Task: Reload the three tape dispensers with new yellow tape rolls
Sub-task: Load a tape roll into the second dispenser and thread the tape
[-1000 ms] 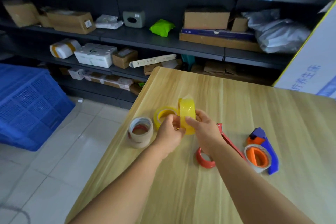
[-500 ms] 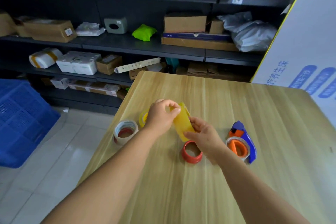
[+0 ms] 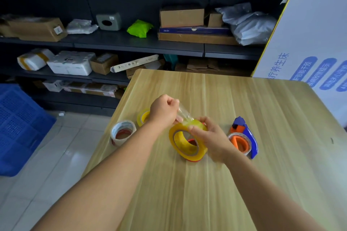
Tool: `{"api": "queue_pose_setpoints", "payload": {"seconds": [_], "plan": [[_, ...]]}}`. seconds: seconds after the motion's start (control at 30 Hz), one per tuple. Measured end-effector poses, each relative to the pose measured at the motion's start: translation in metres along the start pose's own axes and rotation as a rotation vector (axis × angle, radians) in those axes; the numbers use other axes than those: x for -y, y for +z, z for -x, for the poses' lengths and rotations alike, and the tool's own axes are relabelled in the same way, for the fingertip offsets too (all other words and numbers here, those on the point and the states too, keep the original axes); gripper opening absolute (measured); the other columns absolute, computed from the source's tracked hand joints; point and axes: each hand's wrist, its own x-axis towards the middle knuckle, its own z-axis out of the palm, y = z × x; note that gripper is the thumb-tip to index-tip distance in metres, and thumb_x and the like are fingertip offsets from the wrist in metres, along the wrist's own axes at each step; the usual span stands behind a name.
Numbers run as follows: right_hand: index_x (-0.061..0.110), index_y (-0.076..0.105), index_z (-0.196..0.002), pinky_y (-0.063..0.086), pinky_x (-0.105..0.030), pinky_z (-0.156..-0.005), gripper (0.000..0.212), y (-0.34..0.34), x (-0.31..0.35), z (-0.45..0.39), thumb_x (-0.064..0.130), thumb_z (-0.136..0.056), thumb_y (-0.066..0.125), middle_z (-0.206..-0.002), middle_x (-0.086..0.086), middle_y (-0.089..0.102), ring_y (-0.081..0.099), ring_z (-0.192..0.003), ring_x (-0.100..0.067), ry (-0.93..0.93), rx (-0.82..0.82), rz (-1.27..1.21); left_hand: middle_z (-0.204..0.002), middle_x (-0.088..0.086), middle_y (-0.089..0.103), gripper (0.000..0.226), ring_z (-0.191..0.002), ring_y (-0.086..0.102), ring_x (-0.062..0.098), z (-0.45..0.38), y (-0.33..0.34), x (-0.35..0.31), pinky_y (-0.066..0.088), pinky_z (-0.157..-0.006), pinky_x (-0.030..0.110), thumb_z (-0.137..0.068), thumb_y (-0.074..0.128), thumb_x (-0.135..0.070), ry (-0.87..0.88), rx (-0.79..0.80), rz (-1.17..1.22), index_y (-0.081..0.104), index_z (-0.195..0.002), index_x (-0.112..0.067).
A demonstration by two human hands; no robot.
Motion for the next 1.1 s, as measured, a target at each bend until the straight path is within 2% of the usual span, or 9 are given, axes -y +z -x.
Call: {"api": "queue_pose_setpoints", "payload": {"seconds": [0.1,0.27,0.37,0.43,0.5,0.63,0.8,0.93,1.1], "plan": [[0.017,0.054,-0.108,0.056,-0.046,-0.081,0.061,-0.003,0.003,0.003,0.023,-0.057,0.088,-0.097,-0.012,0.064,0.065,-0.078,-0.022,0.050,0.053,0.103,-0.069,0.009,0.059,0.020,-0.054,0.065,0.026,-0.002,0.000,0.012,0.058,-0.064,0.042,-0.096,0.043,-0.016,-0.145,0.003,0.103,0.050,-0.079,-0.007],[0.010,0.064,-0.110,0.054,-0.018,-0.055,0.029,-0.018,0.012,0.012,0.009,-0.082,0.072,-0.087,-0.013,0.067,0.063,-0.071,-0.017,0.039,-0.045,0.042,-0.082,0.004,0.059,0.020,-0.065,0.063,0.016,0.000,0.007,0.026,0.049,-0.063,0.032,-0.099,0.040,-0.026,-0.264,0.098,0.168,0.051,-0.090,-0.012],[0.010,0.062,-0.116,0.056,-0.018,-0.059,0.031,-0.022,0.006,0.008,0.015,-0.086,0.070,-0.102,-0.018,0.071,0.066,-0.078,-0.018,0.040,-0.107,-0.024,-0.092,0.002,0.057,0.019,-0.078,0.059,0.016,0.008,0.007,0.037,0.045,-0.071,0.033,-0.095,0.054,-0.036,-0.320,0.347,0.280,0.050,-0.091,-0.018],[0.010,0.059,-0.115,0.056,-0.019,-0.058,0.033,-0.021,0.002,0.002,0.020,-0.086,0.071,-0.103,-0.014,0.072,0.067,-0.077,-0.016,0.058,-0.152,-0.043,-0.100,0.003,0.056,0.044,-0.084,0.058,0.017,0.012,0.009,0.049,0.049,-0.078,0.038,-0.081,0.074,-0.029,-0.335,0.421,0.321,0.042,-0.110,-0.018],[0.010,0.059,-0.114,0.055,-0.018,-0.057,0.033,-0.020,-0.003,-0.002,0.025,-0.087,0.070,-0.103,-0.012,0.073,0.067,-0.076,-0.014,0.072,-0.180,-0.049,-0.106,0.002,0.051,0.077,-0.089,0.058,0.018,0.014,0.014,0.059,0.051,-0.079,0.039,-0.068,0.083,-0.017,-0.312,0.424,0.242,0.029,-0.123,-0.021],[0.023,0.060,-0.111,0.055,-0.021,-0.069,0.025,-0.014,-0.014,-0.005,0.030,-0.088,0.067,-0.103,-0.003,0.069,0.065,-0.082,-0.010,0.034,-0.220,0.125,-0.110,0.005,0.055,0.070,-0.085,0.058,0.017,0.015,0.025,0.076,0.045,-0.064,0.028,-0.077,0.076,-0.009,-0.261,0.316,0.167,0.024,-0.121,-0.025],[0.032,0.034,-0.143,0.041,-0.025,-0.089,0.073,-0.012,-0.038,-0.006,0.026,-0.080,0.070,-0.133,0.000,0.043,0.047,-0.117,-0.016,-0.031,-0.170,0.587,-0.101,0.003,0.055,0.062,-0.086,0.062,0.019,0.013,0.036,0.091,0.054,-0.062,0.032,-0.083,0.070,-0.013,-0.351,0.260,0.223,0.023,-0.120,-0.029],[0.030,0.005,-0.153,0.027,-0.035,-0.109,0.111,-0.008,-0.056,-0.004,0.055,-0.069,0.074,-0.150,0.006,0.033,0.025,-0.139,-0.018,-0.036,-0.102,0.856,-0.113,0.011,0.054,0.057,-0.100,0.062,0.027,0.008,0.047,0.103,0.058,-0.067,0.040,-0.082,0.070,-0.016,-0.418,0.180,0.161,0.024,-0.113,-0.029],[0.020,0.000,-0.155,0.010,-0.040,-0.117,0.120,-0.008,-0.059,-0.011,0.062,-0.068,0.072,-0.159,0.003,0.014,0.006,-0.146,-0.022,0.009,-0.052,1.100,-0.114,0.007,0.049,0.059,-0.101,0.059,0.028,0.004,0.062,0.111,0.060,-0.067,0.041,-0.082,0.071,-0.017,-0.479,0.107,0.088,0.023,-0.116,-0.025]]}}
